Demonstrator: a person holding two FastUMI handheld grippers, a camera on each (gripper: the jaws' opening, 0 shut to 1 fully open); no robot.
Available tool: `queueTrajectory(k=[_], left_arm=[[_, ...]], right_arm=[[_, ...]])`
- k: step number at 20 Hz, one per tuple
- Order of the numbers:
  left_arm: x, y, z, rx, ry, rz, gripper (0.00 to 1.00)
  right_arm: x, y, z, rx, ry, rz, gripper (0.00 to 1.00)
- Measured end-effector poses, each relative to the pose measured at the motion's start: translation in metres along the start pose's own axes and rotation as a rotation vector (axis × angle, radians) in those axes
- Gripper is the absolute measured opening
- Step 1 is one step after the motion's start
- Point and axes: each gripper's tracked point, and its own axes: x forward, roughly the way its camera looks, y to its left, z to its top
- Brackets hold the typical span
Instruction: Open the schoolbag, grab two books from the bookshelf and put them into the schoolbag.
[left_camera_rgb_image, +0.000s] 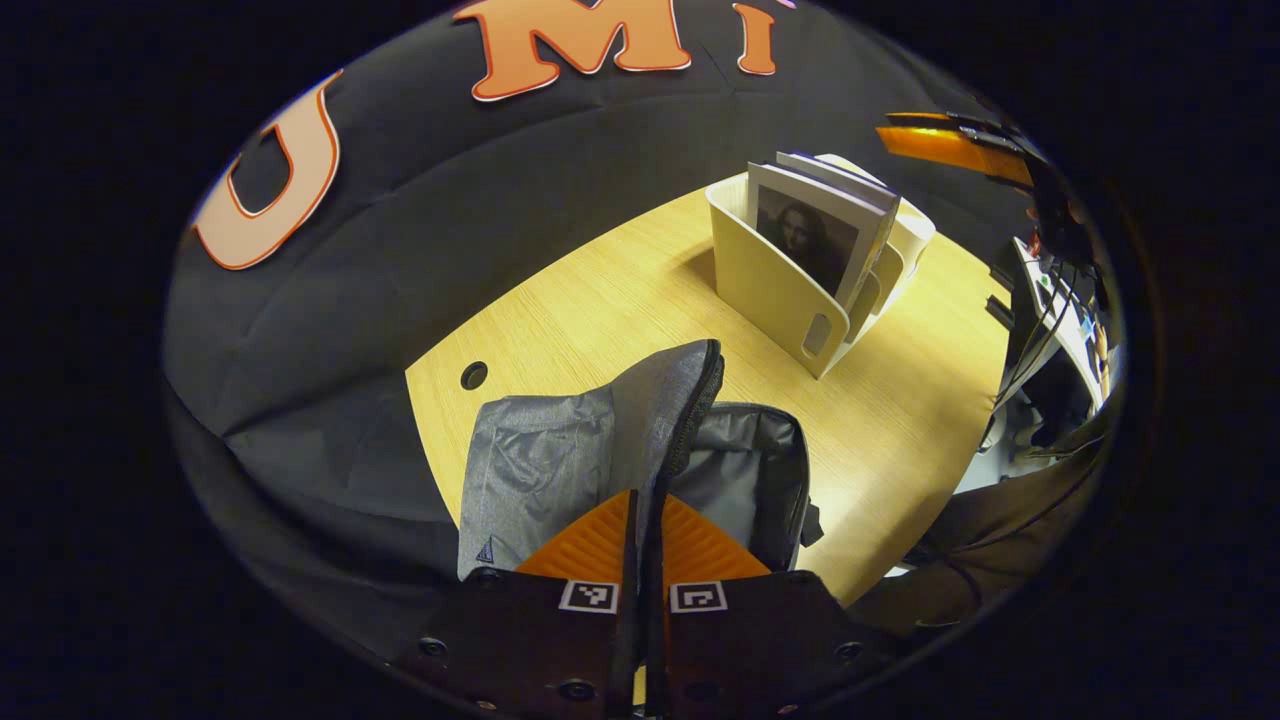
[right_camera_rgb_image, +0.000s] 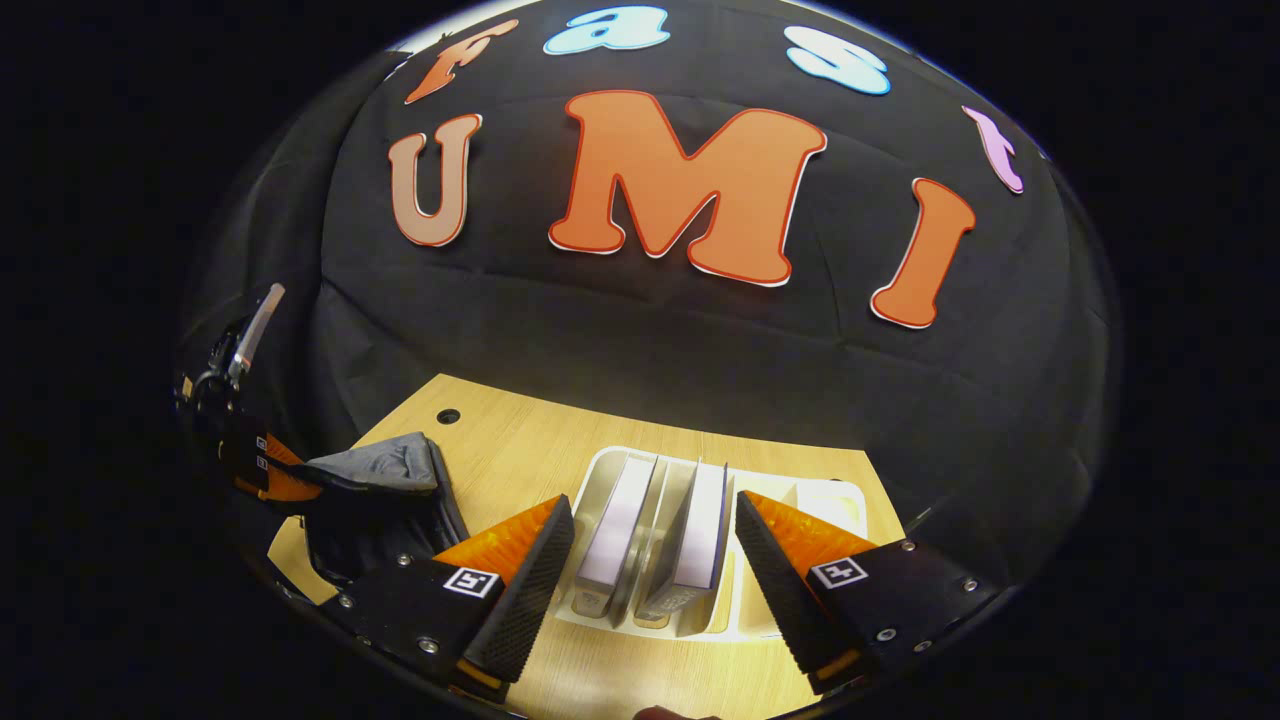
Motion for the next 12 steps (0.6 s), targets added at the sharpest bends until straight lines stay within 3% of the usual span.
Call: queueTrajectory(k=[5, 12], left_arm=[[-0.009, 0.025, 0.014, -0.042, 0.022, -0.098, 0.05], [-0.017, 0.049, 0.032, -0.051, 0.084, -0.209, 0.05]], right_arm=[[0.026, 0.011, 0.003, -0.047, 0.129, 0.002, 0.98], [0.064, 0.023, -0.02, -0.043, 0.429, 0.071, 0.98]])
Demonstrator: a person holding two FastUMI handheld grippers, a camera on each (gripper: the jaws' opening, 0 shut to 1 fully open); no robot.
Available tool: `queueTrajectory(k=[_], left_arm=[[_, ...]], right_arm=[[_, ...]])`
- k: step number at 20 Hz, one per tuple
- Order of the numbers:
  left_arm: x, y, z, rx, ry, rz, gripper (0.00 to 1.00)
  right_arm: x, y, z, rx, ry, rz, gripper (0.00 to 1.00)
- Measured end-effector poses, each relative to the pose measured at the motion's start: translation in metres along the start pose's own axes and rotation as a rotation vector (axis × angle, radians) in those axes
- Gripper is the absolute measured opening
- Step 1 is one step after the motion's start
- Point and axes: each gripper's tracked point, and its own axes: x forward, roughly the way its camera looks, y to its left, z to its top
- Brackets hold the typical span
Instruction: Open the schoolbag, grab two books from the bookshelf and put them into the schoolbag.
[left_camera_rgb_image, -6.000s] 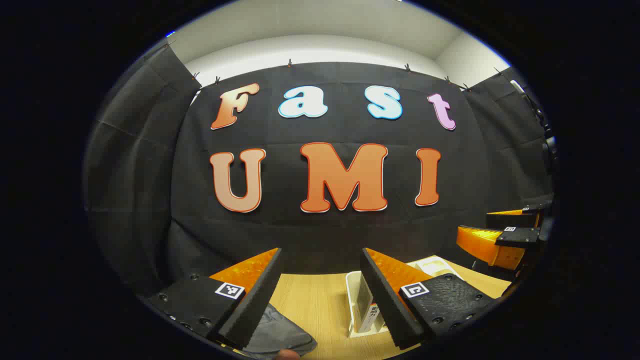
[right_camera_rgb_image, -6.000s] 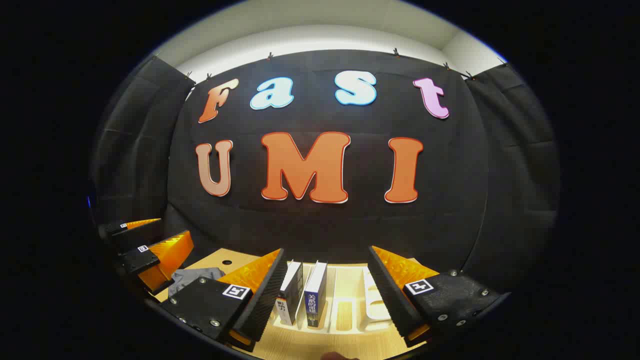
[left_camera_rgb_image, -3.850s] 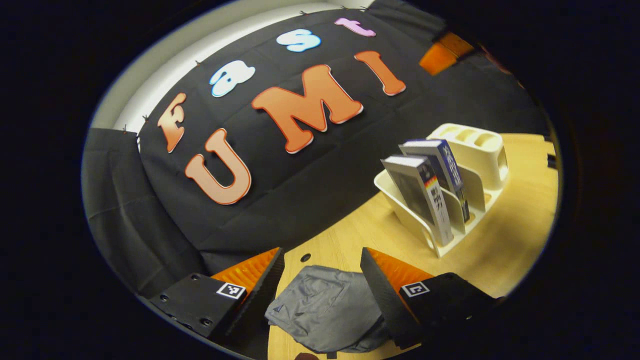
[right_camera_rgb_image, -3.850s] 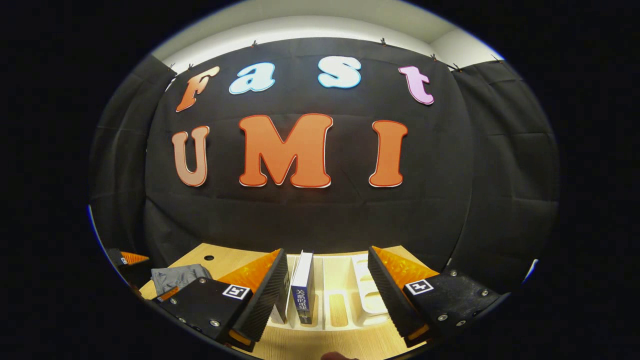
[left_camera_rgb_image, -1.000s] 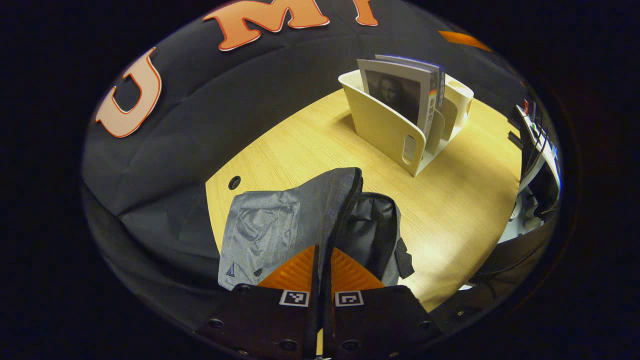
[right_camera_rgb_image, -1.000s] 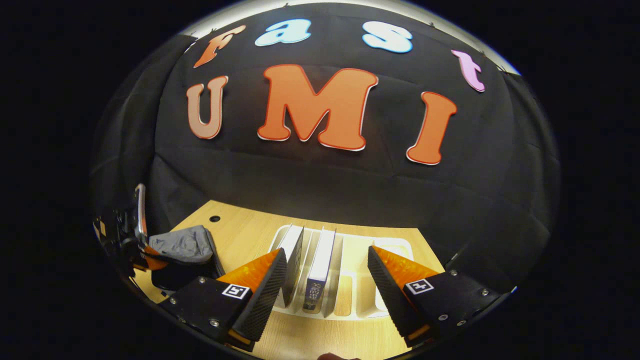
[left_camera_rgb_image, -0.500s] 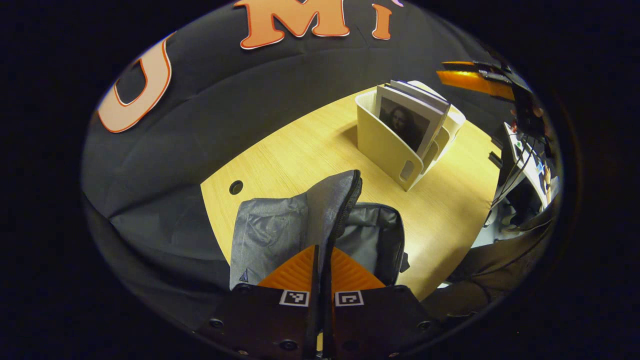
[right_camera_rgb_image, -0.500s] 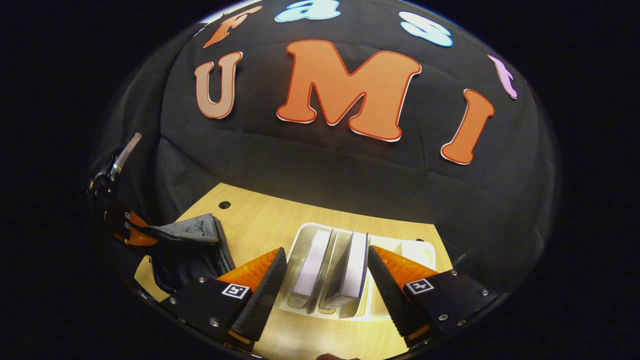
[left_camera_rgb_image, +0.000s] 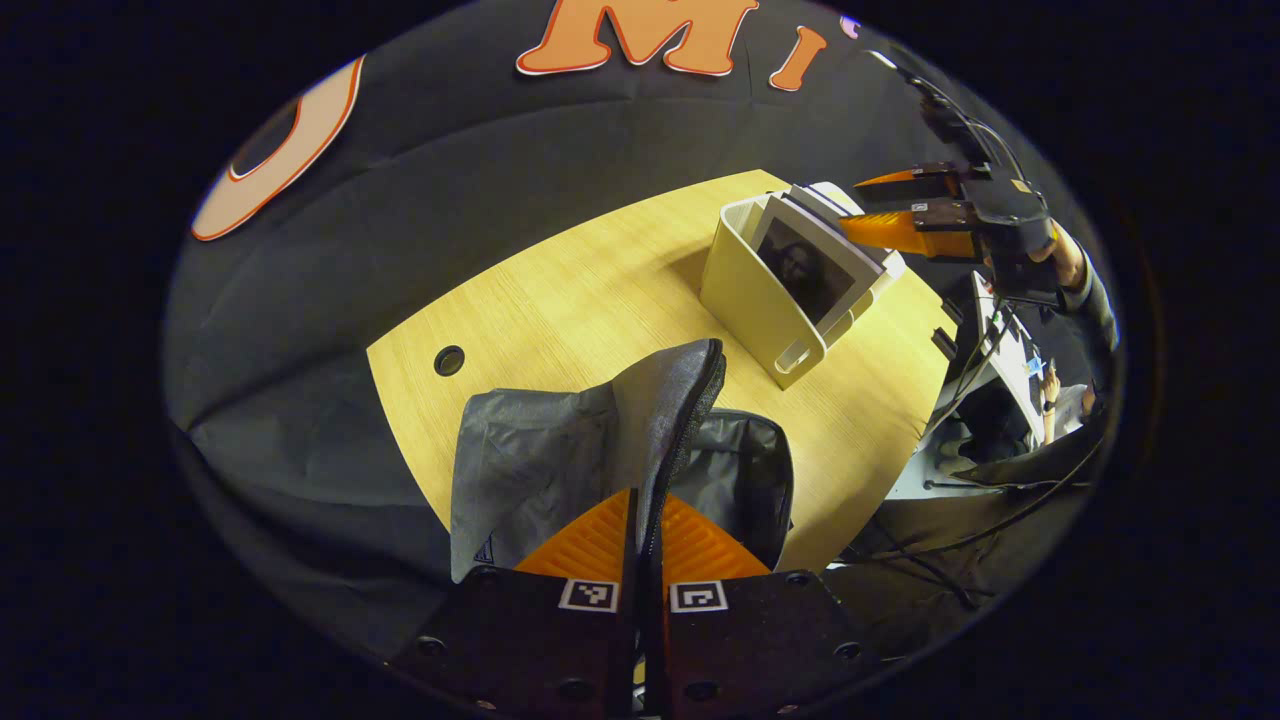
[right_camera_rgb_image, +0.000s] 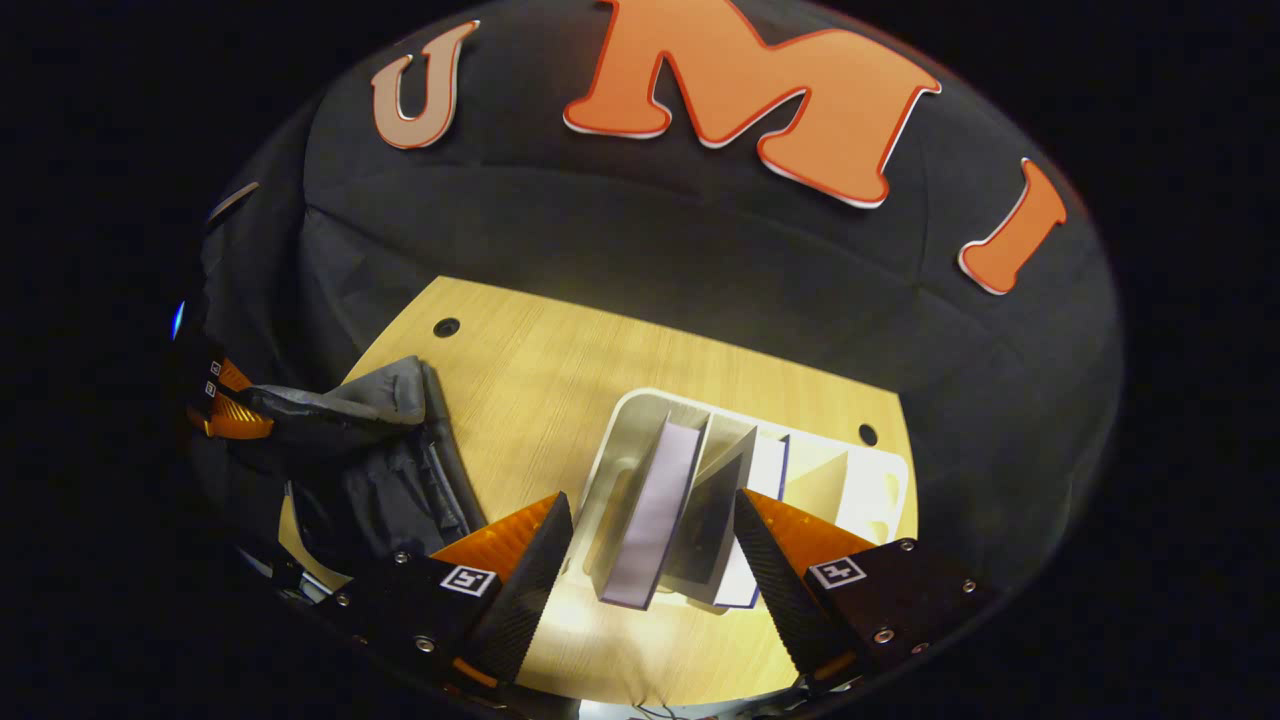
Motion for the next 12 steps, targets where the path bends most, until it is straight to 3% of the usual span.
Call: queueTrajectory(k=[3, 7, 12], left_arm=[[-0.007, 0.007, 0.004, 0.05, 0.016, 0.021, 0.05], [-0.011, 0.008, 0.008, 0.077, 0.028, 0.016, 0.05], [-0.006, 0.003, 0.008, 0.074, 0.045, -0.001, 0.05]], right_arm=[[0.011, 0.006, -0.001, 0.067, 0.117, 0.039, 0.96], [0.034, -0.001, -0.011, 0.089, 0.239, 0.009, 0.93], [0.059, -0.005, -0.026, 0.175, 0.363, -0.015, 0.77]])
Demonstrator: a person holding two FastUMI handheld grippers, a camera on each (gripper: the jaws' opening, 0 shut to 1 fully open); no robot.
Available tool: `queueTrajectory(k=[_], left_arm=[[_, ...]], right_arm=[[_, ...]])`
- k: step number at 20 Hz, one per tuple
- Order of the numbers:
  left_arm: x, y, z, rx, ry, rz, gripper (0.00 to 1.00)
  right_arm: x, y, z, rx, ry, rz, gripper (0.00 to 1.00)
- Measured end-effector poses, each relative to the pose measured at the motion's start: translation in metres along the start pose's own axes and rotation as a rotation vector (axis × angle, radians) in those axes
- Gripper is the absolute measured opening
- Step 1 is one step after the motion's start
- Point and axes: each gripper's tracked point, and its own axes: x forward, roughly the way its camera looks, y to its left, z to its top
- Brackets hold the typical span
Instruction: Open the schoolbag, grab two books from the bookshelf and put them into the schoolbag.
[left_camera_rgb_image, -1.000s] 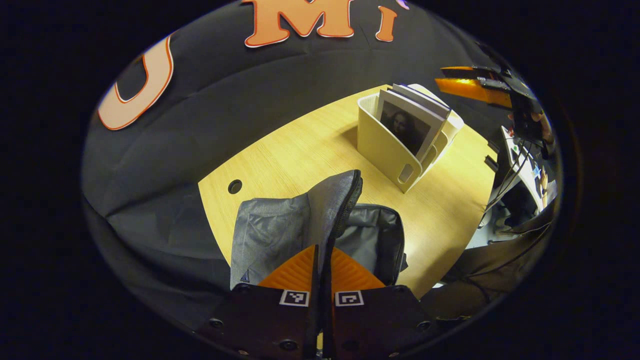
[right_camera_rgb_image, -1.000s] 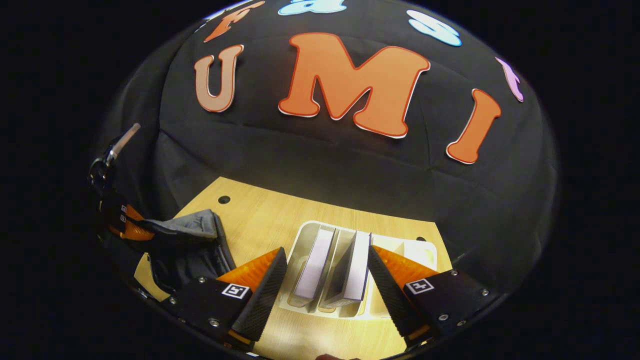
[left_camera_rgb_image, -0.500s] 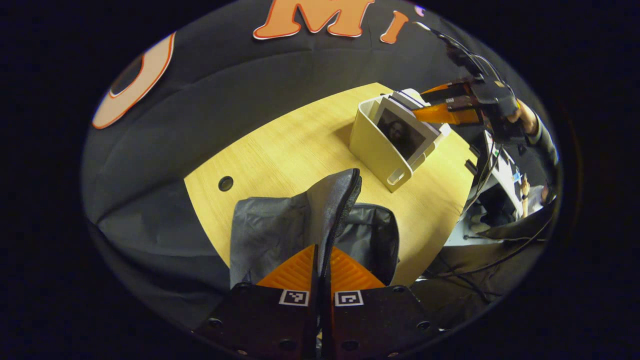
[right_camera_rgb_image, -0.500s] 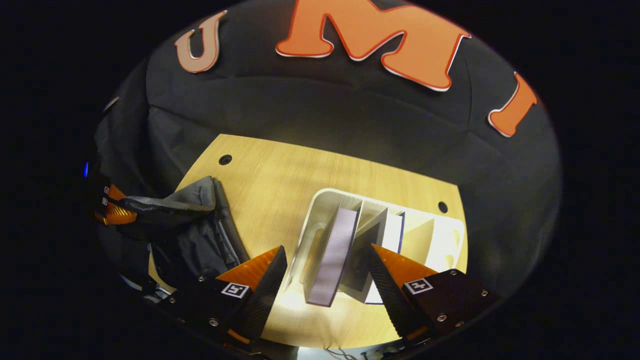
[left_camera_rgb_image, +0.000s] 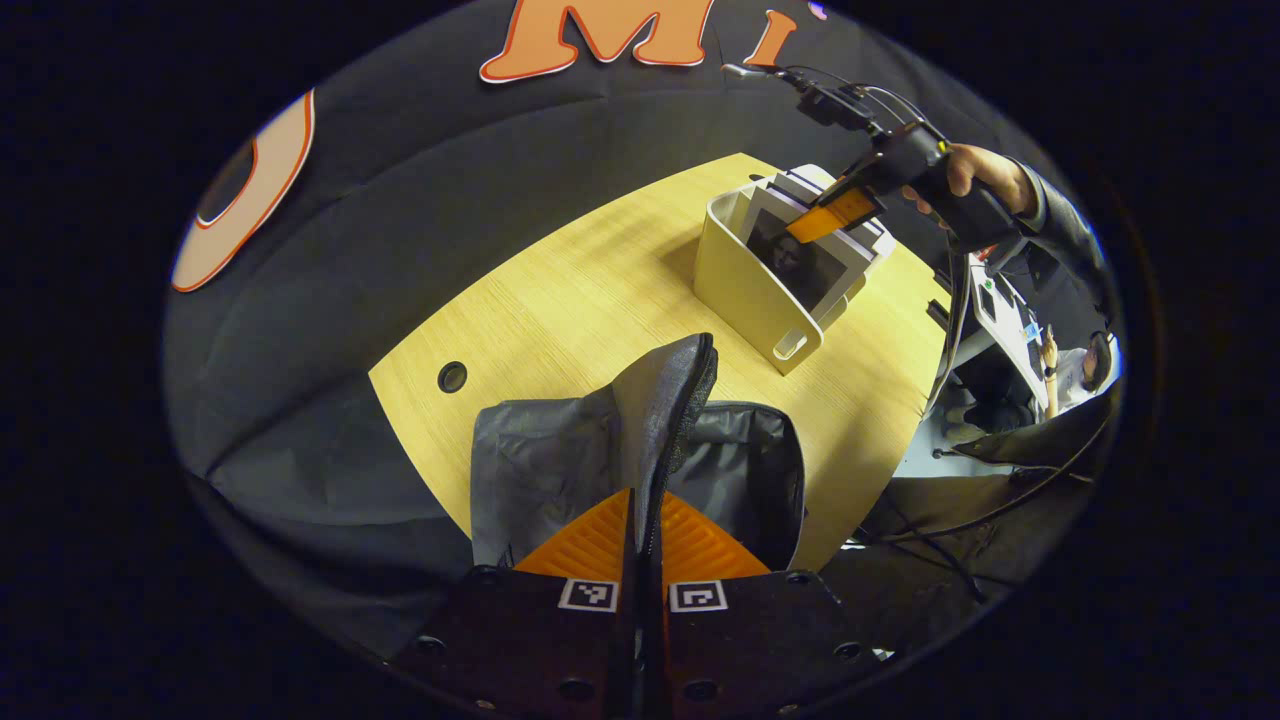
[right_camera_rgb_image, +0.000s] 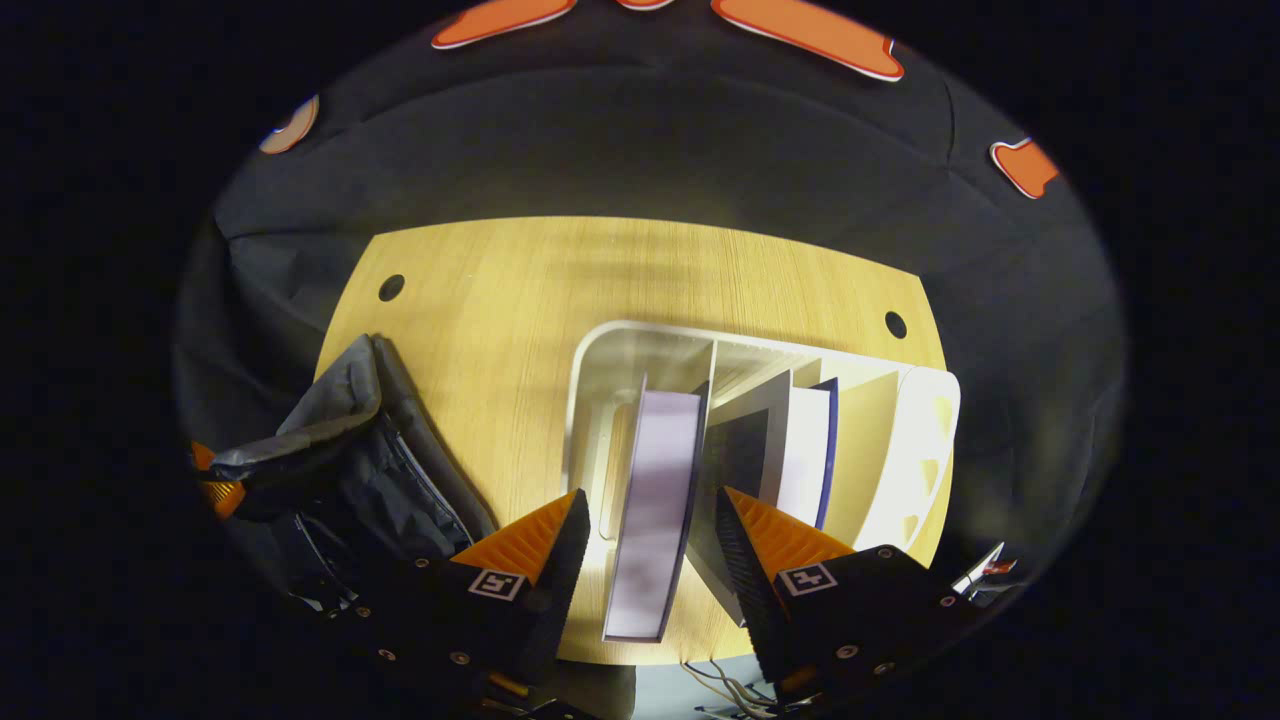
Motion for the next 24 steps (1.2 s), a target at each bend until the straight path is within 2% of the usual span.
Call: queueTrajectory(k=[1, 2, 3, 4, 5, 6, 10, 17, 24], left_arm=[[-0.001, -0.002, 0.0, 0.003, 0.002, -0.003, 0.05], [0.001, -0.001, -0.002, 0.006, 0.004, -0.004, 0.05], [0.003, -0.002, -0.002, 0.006, 0.007, -0.008, 0.05], [0.007, -0.002, -0.002, 0.005, 0.011, -0.015, 0.05], [0.009, -0.003, -0.003, 0.001, 0.016, -0.02, 0.05], [0.011, -0.003, -0.002, -0.003, 0.02, -0.023, 0.05], [0.017, -0.004, 0.0, 0.015, 0.023, -0.038, 0.05], [0.019, -0.008, -0.009, 0.045, 0.006, -0.052, 0.05], [0.022, -0.023, -0.023, 0.069, 0.003, -0.059, 0.05]], right_arm=[[0.005, 0.002, -0.001, 0.017, 0.021, 0.005, 0.75], [0.008, 0.003, -0.001, 0.047, 0.027, 0.006, 0.69], [0.012, 0.004, -0.001, 0.075, 0.035, 0.007, 0.66], [0.013, 0.004, -0.003, 0.105, 0.048, 0.001, 0.57], [0.013, 0.006, -0.006, 0.136, 0.072, 0.011, 0.52], [0.015, 0.011, -0.009, 0.174, 0.083, 0.026, 0.4], [0.002, 0.009, -0.016, 0.188, 0.084, 0.024, 0.35], [-0.054, -0.003, -0.046, 0.252, 0.021, 0.011, 0.31], [-0.113, 0.004, -0.104, 0.306, -0.045, 0.067, 0.31]])
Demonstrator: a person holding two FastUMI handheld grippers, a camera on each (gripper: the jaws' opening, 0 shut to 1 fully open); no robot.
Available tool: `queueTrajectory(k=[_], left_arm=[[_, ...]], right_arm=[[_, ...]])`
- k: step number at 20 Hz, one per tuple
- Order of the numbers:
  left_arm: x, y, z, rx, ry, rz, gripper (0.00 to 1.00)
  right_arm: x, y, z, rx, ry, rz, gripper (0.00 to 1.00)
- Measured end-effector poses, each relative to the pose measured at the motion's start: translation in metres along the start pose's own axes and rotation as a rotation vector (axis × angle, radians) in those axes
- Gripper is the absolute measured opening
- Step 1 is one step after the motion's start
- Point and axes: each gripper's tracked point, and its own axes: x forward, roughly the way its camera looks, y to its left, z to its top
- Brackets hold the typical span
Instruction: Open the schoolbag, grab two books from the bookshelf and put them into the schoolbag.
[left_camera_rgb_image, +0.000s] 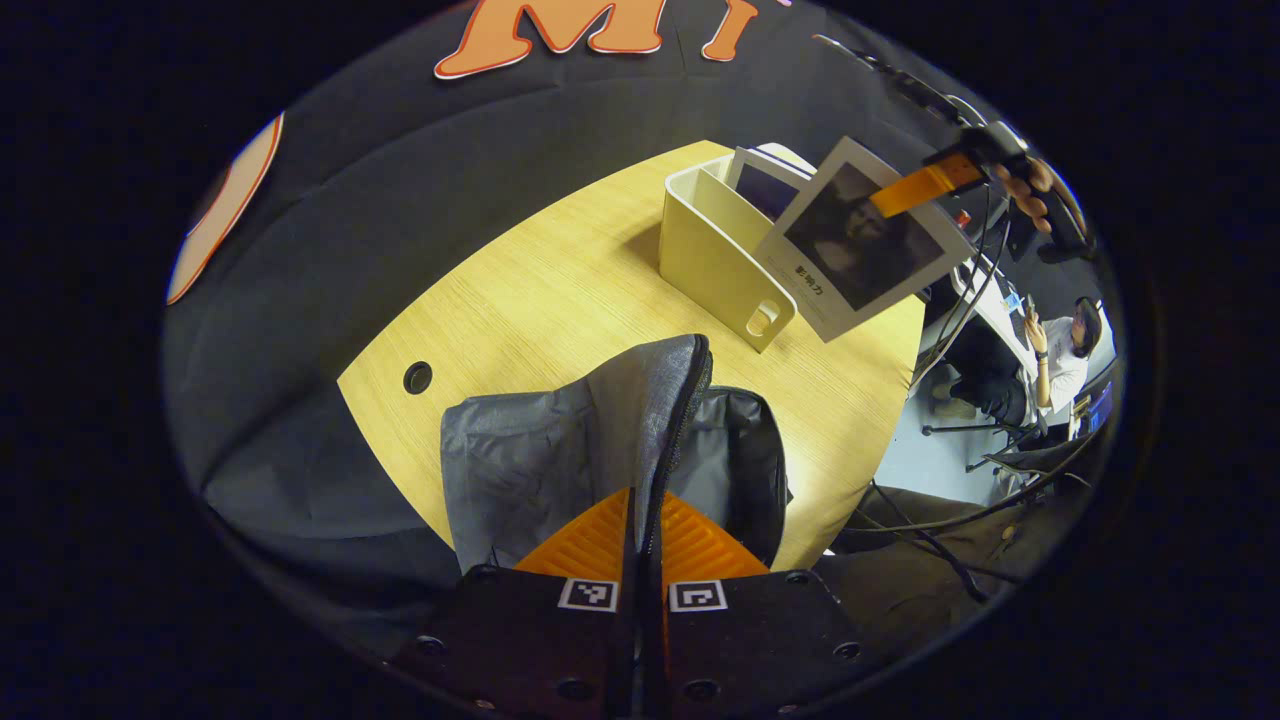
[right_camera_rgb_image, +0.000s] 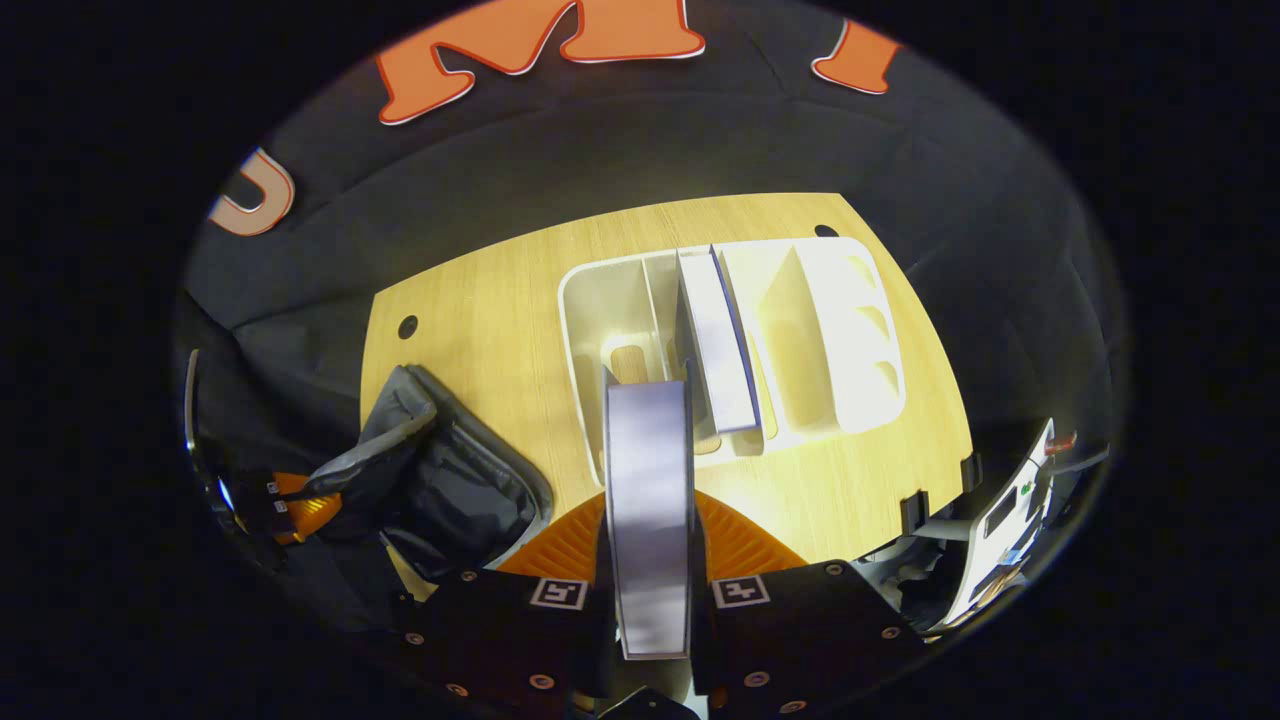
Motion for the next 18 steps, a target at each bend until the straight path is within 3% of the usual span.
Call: queueTrajectory(k=[10, 18], left_arm=[[0.002, -0.011, -0.001, -0.015, -0.021, 0.032, 0.05], [-0.005, -0.014, 0.011, -0.081, -0.086, 0.043, 0.05]], right_arm=[[-0.075, 0.01, -0.048, 0.187, -0.112, 0.238, 0.28], [-0.057, 0.066, -0.069, 0.259, -0.095, 0.478, 0.28]])
